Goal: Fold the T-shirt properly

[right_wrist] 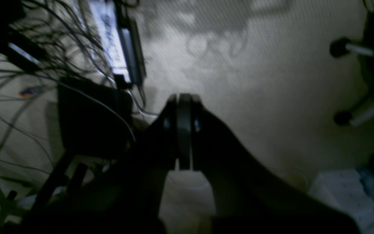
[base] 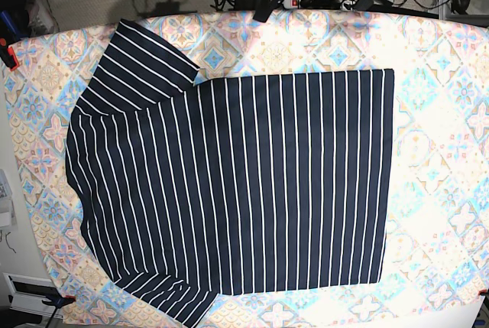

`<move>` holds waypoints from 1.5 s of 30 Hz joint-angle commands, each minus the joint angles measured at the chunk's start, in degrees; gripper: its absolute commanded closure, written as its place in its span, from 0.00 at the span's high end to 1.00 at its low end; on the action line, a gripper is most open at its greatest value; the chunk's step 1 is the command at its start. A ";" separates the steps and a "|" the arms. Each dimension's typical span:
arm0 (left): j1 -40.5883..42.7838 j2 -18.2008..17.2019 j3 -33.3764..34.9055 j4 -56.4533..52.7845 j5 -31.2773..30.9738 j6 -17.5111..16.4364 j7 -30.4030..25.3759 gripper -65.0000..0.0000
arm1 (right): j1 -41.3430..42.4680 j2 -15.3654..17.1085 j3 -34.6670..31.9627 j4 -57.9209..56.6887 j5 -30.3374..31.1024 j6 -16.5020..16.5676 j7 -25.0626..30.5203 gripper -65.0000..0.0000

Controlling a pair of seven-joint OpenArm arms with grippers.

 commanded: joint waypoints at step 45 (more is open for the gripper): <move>31.80 -1.79 -6.58 85.53 -9.22 0.32 12.27 0.00 | -29.71 3.61 12.47 70.25 -0.06 -0.71 -11.33 0.00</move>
